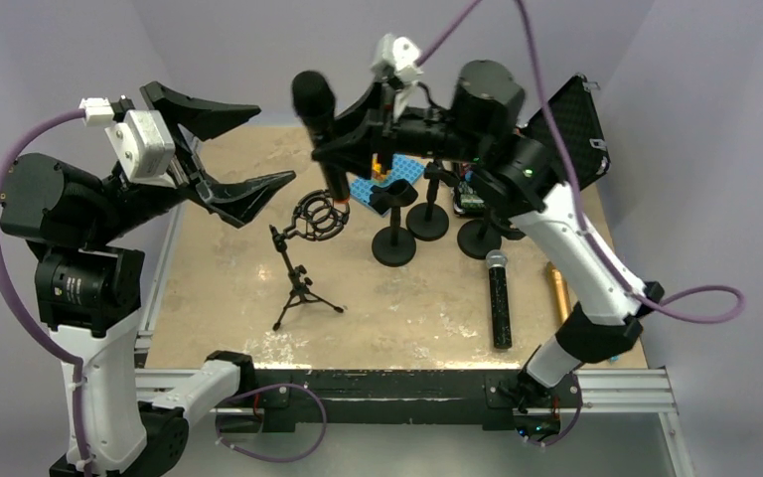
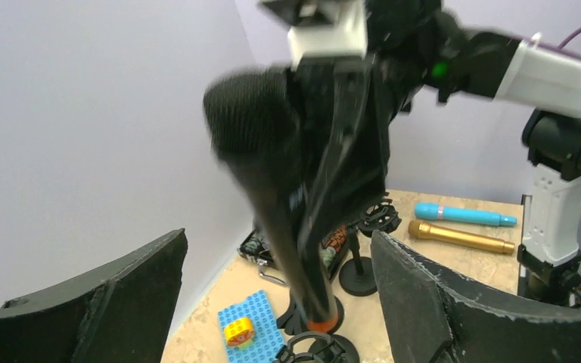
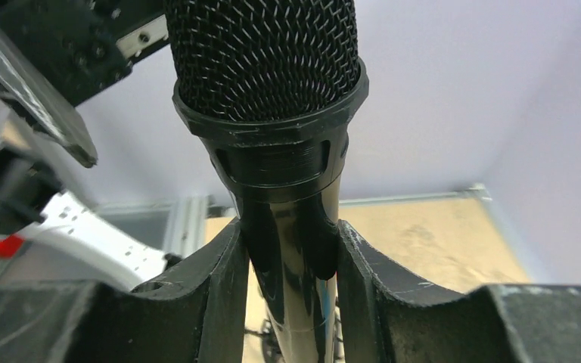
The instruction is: Remove the microphone from the stand
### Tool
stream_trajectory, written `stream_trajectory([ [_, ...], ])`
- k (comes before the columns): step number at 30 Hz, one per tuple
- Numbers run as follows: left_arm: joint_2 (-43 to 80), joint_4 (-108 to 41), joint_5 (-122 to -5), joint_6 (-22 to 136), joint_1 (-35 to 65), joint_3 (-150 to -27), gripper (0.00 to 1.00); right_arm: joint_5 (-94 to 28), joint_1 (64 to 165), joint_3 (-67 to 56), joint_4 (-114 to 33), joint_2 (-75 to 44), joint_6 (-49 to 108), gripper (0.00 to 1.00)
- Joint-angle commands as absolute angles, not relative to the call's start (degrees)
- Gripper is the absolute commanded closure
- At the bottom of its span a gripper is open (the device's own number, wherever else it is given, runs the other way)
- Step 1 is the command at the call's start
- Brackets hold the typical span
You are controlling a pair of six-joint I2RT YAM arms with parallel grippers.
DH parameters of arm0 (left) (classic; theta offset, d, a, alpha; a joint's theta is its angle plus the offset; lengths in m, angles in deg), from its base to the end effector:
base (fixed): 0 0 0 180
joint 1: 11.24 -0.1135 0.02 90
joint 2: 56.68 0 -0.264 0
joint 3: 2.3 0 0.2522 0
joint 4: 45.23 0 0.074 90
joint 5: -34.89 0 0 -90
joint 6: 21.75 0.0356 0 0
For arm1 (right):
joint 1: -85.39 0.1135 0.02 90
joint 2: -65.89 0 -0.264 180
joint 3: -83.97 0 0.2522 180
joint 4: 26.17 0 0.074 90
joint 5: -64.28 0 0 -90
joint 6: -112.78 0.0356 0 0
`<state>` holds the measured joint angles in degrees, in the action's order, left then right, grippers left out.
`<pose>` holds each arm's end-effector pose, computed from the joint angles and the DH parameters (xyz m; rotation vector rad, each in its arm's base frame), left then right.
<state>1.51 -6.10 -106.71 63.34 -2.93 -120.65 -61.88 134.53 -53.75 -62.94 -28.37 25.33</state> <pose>0.0910 -0.0415 0.5911 0.8296 1.1075 -0.7331 0.1965 0.2593 0.5622 -1.0959 1.1569 1.1727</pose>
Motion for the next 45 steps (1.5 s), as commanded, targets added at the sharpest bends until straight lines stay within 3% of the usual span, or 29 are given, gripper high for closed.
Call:
stream_trajectory([
  [1, 1.7, -5.7, -109.2, 67.5, -2.9, -120.0, 0.06, -46.1, 130.5, -55.6, -65.9, -16.5, 22.3, 1.00],
  [4, 1.5, -6.3, -110.5, 69.9, -2.9, -114.3, 0.08, -40.1, 122.9, -46.0, -68.9, -7.5, 20.5, 1.00],
  [9, 1.9, -11.9, -106.9, 67.9, -2.9, -109.7, 0.10, -33.2, 98.2, -34.4, -77.0, 2.5, 27.0, 1.00],
  [15, 3.2, -14.4, -104.9, 66.0, -3.1, -108.8, 0.11, -38.3, 67.7, -24.2, -89.5, 4.0, 26.2, 1.00],
  [18, 3.3, -13.4, -104.8, 67.0, -3.4, -108.9, 0.11, -40.9, 60.3, -17.2, -94.8, 3.0, 20.2, 1.00],
  [25, 3.5, -15.0, -102.3, 65.4, -4.0, -107.5, 0.12, -40.3, 58.3, 5.4, -91.5, 4.7, 8.6, 1.00],
  [32, 3.3, -11.7, -100.7, 68.0, -4.1, -108.1, 0.12, -46.9, 58.3, 11.8, -96.4, -6.8, 6.4, 1.00],
  [39, 3.1, -5.6, -99.5, 72.8, -4.0, -110.7, 0.12, -48.3, 58.3, 12.9, -91.8, -15.3, 7.4, 1.00],
  [45, 2.3, -3.4, -98.1, 75.1, -4.0, -110.6, 0.12, -49.2, 58.4, 11.6, -92.2, -17.8, 7.1, 0.79],
])
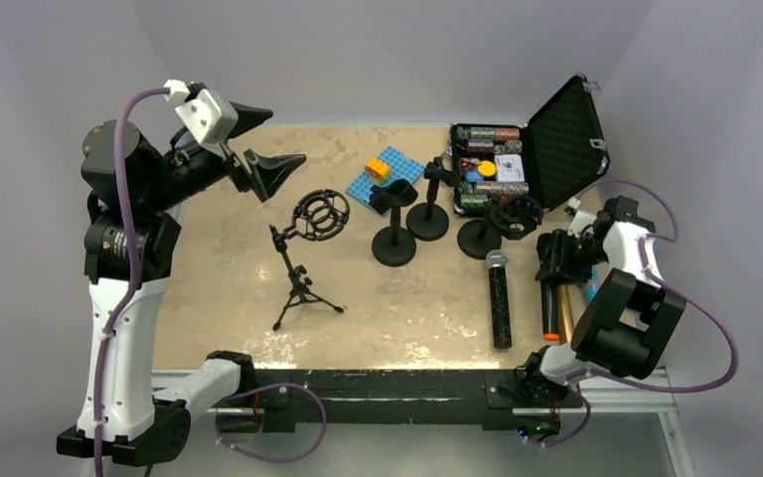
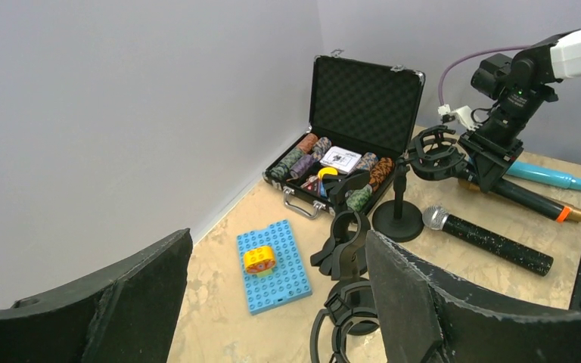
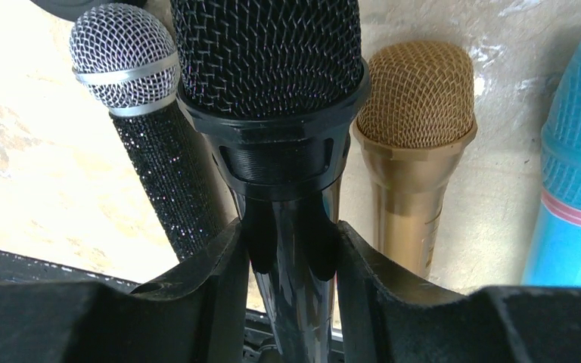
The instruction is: Remove the microphone from the stand
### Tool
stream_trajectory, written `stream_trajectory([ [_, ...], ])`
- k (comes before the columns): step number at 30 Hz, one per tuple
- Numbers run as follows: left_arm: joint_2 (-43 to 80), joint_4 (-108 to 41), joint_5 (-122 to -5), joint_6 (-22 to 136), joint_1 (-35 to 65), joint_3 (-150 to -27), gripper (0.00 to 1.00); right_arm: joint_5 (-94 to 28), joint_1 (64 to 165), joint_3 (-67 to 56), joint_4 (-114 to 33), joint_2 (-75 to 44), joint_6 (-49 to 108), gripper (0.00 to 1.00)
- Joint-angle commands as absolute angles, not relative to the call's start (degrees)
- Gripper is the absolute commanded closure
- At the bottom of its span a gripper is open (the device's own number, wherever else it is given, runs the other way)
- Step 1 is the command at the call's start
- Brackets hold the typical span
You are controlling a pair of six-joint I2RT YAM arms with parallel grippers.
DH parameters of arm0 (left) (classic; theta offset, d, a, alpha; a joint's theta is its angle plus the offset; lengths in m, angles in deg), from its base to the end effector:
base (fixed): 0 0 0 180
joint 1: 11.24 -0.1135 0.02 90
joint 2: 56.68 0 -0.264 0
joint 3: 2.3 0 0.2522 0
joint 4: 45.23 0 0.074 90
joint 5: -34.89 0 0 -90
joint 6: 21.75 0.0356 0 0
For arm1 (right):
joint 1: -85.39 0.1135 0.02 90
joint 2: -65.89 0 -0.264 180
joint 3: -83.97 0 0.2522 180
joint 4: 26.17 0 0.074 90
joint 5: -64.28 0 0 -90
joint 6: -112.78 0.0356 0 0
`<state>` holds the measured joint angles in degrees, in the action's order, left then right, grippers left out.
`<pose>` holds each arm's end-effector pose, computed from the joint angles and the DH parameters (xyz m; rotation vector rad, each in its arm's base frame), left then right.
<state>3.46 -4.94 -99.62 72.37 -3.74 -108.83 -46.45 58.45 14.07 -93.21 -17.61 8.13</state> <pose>0.1567 -0.0458 0.5356 0.7695 1.3175 -0.6136 0.2310 -0.1033 0.2106 0.2612 2.8228 0.4023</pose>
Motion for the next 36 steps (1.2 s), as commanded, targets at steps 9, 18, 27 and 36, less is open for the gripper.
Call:
stream_trajectory([
  [9, 2.2, -3.7, -97.8, 75.2, -4.0, -110.0, 0.12, -47.5, 58.8, 13.0, -95.2, -16.6, 7.9, 0.52],
  [18, 2.1, -3.2, -99.5, 73.9, -4.0, -108.3, 0.12, -48.3, 58.8, 13.2, -96.6, -13.8, 8.6, 0.48],
  [27, -2.4, 10.7, -90.0, 81.9, -4.0, -106.6, 0.11, -47.0, 58.7, -1.2, -101.9, 0.1, 13.5, 0.43],
  [36, -8.3, 30.6, -89.7, 88.9, -4.0, -103.8, 0.07, -61.3, 64.5, -27.0, -93.3, 4.6, 19.8, 0.39],
])
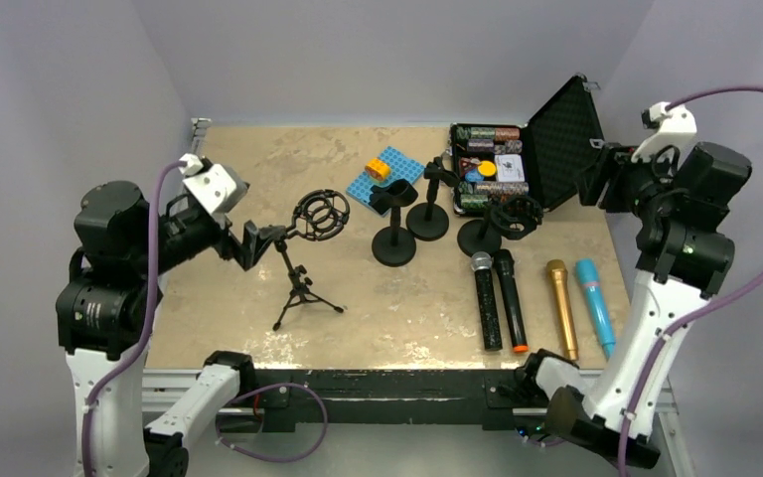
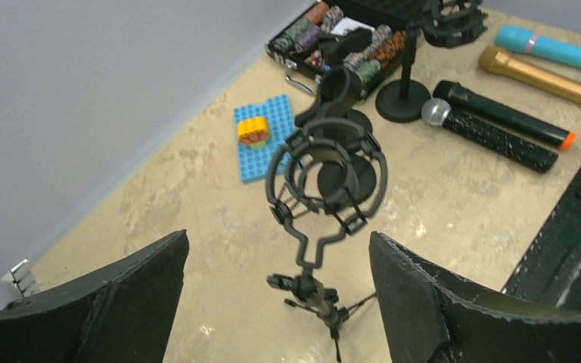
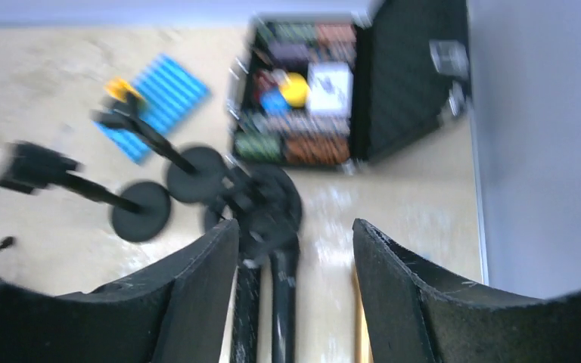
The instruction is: Remove the microphone from the stand
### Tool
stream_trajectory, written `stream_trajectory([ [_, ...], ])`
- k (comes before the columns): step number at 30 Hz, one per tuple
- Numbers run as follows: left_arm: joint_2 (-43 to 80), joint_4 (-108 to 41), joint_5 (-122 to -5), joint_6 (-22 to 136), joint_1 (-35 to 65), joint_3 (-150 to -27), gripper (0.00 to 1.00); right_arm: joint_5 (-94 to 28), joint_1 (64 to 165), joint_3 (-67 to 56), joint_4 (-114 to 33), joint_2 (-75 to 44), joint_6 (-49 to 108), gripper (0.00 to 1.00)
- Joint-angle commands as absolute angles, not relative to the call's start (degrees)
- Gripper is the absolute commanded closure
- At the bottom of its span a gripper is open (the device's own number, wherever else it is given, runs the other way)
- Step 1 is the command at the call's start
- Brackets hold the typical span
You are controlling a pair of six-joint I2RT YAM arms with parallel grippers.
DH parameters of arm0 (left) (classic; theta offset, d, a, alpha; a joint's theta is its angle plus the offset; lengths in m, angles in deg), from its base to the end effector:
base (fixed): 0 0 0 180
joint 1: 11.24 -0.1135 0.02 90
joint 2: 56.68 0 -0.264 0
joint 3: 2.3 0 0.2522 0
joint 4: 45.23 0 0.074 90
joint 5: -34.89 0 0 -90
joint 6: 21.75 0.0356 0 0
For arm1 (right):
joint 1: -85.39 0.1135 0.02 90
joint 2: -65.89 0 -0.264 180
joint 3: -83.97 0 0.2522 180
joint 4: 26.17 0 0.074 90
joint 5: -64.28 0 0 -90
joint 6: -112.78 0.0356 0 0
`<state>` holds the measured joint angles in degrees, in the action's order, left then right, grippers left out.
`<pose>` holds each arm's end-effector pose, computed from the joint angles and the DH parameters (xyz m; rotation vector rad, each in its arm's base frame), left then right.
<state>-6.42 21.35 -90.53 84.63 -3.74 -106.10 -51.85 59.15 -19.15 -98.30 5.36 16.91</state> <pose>0.0979 -0.0337 0.4961 0.7840 1.5944 -0.4423 0.1576 -0.0602 0.4618 0.0880 2.0297 0.1245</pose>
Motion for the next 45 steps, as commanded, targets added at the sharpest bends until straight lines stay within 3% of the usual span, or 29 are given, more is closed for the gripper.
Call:
stream_trajectory([
  [1, -8.5, 31.3, -90.7, 89.6, -4.0, -102.6, 0.07, -60.4, 69.1, -29.2, -93.1, 3.7, 18.0, 0.39],
  [9, -7.8, 28.7, -93.9, 91.7, -4.0, -94.0, 0.08, -60.0, 104.5, -35.8, -99.5, -5.9, 3.7, 0.37],
  [17, -8.4, 22.9, -97.6, 90.2, -4.0, -86.8, 0.09, -61.6, 123.6, -36.5, -100.1, -15.8, -3.7, 0.40],
  [27, -7.8, 19.0, -101.6, 87.7, -3.6, -82.9, 0.14, -60.7, 133.1, -47.5, -96.4, -29.5, 2.6, 0.61],
  [35, -10.8, 20.4, -102.6, 82.5, -2.8, -81.5, 0.16, -54.5, 134.5, -49.5, -90.9, -32.7, 11.4, 0.66],
  [45, -11.5, 22.4, -111.1, 77.9, -2.0, -84.7, 0.17, -46.6, 134.4, -61.3, -84.6, -41.3, 18.6, 0.71],
])
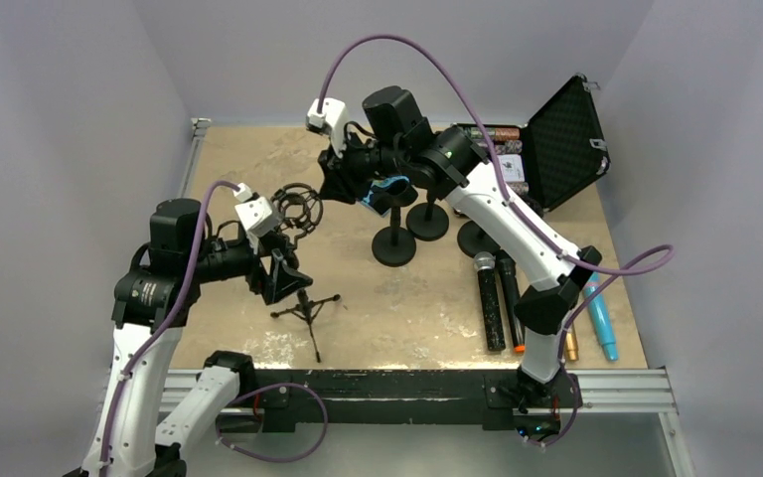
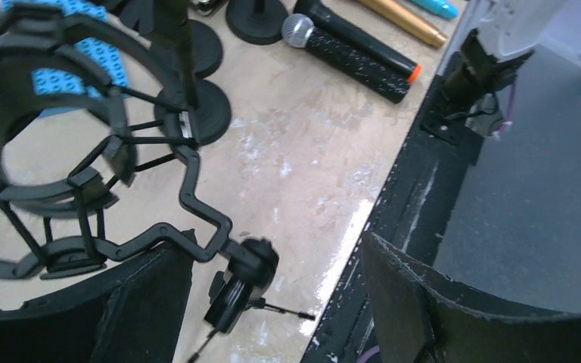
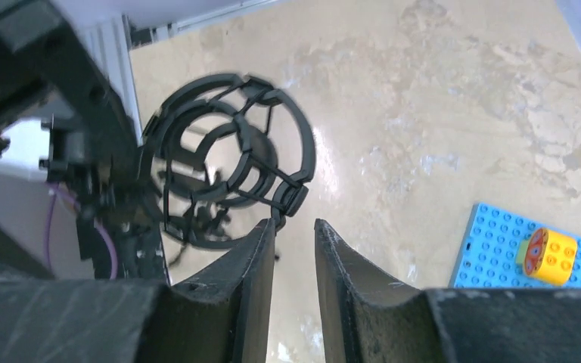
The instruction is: Remove the microphone from the stand
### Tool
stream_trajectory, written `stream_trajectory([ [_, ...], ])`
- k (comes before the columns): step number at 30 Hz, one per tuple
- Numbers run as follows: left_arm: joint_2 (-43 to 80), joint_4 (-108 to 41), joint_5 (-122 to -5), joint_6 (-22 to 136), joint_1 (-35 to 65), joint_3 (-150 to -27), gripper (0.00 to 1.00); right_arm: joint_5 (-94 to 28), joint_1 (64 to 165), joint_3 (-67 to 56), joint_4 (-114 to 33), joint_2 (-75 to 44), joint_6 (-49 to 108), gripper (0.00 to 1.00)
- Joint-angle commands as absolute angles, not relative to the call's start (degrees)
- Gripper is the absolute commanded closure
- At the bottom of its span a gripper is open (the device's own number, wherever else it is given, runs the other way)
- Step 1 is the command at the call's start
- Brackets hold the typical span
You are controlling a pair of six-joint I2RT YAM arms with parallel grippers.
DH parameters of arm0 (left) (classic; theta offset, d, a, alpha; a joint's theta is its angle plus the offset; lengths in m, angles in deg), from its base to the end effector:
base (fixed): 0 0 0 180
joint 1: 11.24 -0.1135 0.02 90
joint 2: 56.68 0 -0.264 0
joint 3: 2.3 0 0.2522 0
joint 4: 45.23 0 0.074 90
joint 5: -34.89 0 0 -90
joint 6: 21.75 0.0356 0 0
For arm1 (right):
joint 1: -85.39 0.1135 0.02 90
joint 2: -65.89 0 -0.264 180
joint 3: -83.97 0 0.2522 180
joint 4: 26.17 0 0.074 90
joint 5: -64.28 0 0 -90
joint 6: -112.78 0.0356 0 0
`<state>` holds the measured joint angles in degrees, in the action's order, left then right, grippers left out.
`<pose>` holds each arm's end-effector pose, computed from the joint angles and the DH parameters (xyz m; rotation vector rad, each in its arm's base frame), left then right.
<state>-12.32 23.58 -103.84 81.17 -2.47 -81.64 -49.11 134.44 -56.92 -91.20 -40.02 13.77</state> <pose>0.1134 -0.0446 0.3884 0.8487 1.8682 -0.8642 0.2458 0.3048 0.4586 -1.2656 1.7523 0.8412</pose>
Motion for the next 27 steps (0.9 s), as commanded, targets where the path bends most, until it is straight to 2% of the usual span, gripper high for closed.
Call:
stream_trajectory([
  [1, -11.2, 21.8, -112.2, 77.3, -2.0, -84.8, 0.17, -47.0, 134.4, -61.9, -84.1, -42.1, 19.5, 0.71],
  [6, -10.5, 23.0, -113.0, 76.6, -2.0, -86.1, 0.17, -47.9, 134.4, -63.7, -83.0, -45.0, 22.4, 0.71],
  [11, -10.8, 38.3, -111.0, 87.4, -2.0, -90.8, 0.16, -44.8, 134.5, -63.2, -84.5, -42.4, 20.6, 0.67],
  [15, -11.3, 50.1, -110.6, 96.5, -2.0, -92.7, 0.16, -43.6, 134.4, -61.0, -85.6, -37.9, 20.2, 0.51],
  [17, -11.9, 53.1, -110.1, 99.1, -2.0, -92.6, 0.16, -43.6, 134.4, -59.0, -86.2, -35.3, 20.6, 0.38],
  [19, -12.3, 55.0, -109.8, 101.1, -2.0, -92.7, 0.16, -43.5, 134.4, -56.8, -87.2, -32.8, 21.0, 0.31],
  [21, -12.6, 56.5, -109.4, 102.3, -2.0, -92.9, 0.16, -43.8, 134.4, -54.7, -88.5, -30.4, 21.3, 0.28],
  [27, -13.4, 61.6, -108.8, 103.9, -1.7, -95.8, 0.17, -50.5, 135.0, -47.1, -91.4, -25.1, 20.9, 0.28],
])
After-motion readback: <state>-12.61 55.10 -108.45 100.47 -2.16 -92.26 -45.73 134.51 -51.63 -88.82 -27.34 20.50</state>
